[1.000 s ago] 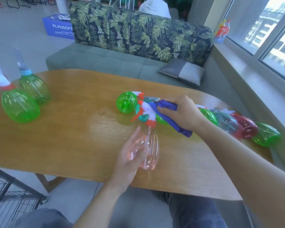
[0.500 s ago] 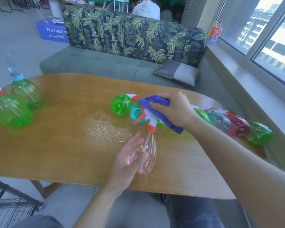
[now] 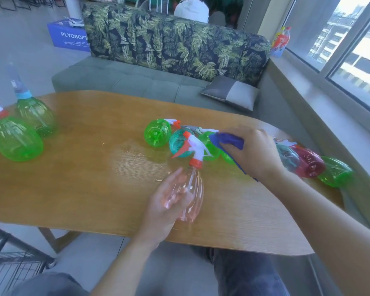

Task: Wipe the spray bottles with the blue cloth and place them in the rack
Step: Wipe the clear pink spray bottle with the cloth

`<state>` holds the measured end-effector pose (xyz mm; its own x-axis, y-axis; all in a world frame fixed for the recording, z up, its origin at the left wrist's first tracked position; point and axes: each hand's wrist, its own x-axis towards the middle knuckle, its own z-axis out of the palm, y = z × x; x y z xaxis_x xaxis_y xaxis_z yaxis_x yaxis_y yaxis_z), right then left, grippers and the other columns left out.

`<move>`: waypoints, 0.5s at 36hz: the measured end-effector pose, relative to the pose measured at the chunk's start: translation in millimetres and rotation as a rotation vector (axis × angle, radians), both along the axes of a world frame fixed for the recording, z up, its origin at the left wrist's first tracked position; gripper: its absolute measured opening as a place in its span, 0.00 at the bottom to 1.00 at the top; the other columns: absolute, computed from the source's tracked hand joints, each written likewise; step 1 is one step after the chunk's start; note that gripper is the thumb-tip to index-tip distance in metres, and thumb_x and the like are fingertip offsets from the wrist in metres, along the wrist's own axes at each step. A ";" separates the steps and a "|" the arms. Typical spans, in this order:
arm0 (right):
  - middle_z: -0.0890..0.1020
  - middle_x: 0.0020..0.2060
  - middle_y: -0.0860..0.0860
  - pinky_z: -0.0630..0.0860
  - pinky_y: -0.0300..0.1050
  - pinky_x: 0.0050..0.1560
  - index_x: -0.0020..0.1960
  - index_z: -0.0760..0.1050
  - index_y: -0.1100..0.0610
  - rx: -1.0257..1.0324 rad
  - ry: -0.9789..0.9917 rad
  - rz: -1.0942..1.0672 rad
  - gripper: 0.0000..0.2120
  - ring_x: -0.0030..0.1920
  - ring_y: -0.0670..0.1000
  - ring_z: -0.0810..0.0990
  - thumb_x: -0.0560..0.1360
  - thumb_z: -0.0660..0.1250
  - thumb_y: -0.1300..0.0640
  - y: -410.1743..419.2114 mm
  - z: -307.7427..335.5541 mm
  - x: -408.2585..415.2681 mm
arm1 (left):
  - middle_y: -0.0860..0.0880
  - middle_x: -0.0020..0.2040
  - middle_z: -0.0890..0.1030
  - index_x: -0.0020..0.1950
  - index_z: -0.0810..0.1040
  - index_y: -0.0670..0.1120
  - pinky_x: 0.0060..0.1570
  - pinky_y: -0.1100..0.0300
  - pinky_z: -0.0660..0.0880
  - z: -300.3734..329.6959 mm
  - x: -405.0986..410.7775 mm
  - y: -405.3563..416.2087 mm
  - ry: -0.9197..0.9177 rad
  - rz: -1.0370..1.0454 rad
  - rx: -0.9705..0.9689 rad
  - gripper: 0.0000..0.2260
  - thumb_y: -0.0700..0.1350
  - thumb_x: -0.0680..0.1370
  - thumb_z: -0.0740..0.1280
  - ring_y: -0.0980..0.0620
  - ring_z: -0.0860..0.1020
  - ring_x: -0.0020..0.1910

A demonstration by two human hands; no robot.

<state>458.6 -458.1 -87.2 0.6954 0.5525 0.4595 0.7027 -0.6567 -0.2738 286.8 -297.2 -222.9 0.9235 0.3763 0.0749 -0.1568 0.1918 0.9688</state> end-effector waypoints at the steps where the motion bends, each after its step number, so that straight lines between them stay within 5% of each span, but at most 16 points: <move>1: 0.85 0.49 0.44 0.80 0.53 0.48 0.59 0.85 0.44 0.079 -0.056 0.039 0.11 0.48 0.53 0.83 0.77 0.72 0.48 4.7 0.5 -1.9 | 0.58 0.70 0.83 0.76 0.76 0.56 0.71 0.58 0.76 -0.2 0.2 -0.3 0.001 0.001 0.001 0.34 0.57 0.71 0.79 0.55 0.78 0.73; 4: 0.85 0.53 0.45 0.80 0.51 0.49 0.63 0.84 0.48 0.180 -0.179 0.222 0.14 0.51 0.51 0.84 0.78 0.74 0.53 22.9 2.0 -13.4 | 0.56 0.71 0.83 0.77 0.76 0.55 0.74 0.53 0.73 -0.9 -0.5 -1.1 0.001 0.001 0.003 0.35 0.57 0.71 0.79 0.55 0.77 0.74; 7: 0.84 0.51 0.48 0.78 0.47 0.44 0.62 0.84 0.51 0.083 -0.278 0.339 0.14 0.47 0.53 0.83 0.77 0.75 0.54 37.7 -3.3 -20.6 | 0.57 0.71 0.82 0.77 0.75 0.54 0.69 0.62 0.75 0.3 -0.7 -0.9 -0.001 0.001 0.009 0.35 0.57 0.70 0.79 0.57 0.77 0.75; 12: 0.83 0.50 0.47 0.70 0.41 0.39 0.61 0.84 0.49 0.041 -0.296 0.243 0.15 0.45 0.55 0.82 0.75 0.71 0.53 47.7 -9.6 -12.5 | 0.57 0.72 0.82 0.77 0.76 0.54 0.67 0.66 0.75 2.0 -0.2 -1.1 0.001 0.000 -0.009 0.35 0.57 0.71 0.79 0.54 0.78 0.74; 18: 0.83 0.51 0.47 0.77 0.45 0.43 0.62 0.84 0.50 0.097 -0.304 0.329 0.14 0.47 0.53 0.82 0.77 0.74 0.53 47.6 -7.4 -14.4 | 0.55 0.73 0.81 0.78 0.75 0.53 0.67 0.67 0.74 1.3 -1.3 0.0 0.003 -0.009 -0.027 0.34 0.55 0.73 0.78 0.56 0.76 0.76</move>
<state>444.3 -410.4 -94.6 0.3162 0.6657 0.6759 0.9274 -0.3670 -0.0724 285.5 -297.2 -221.6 0.9269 0.3701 0.0618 -0.1517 0.2188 0.9639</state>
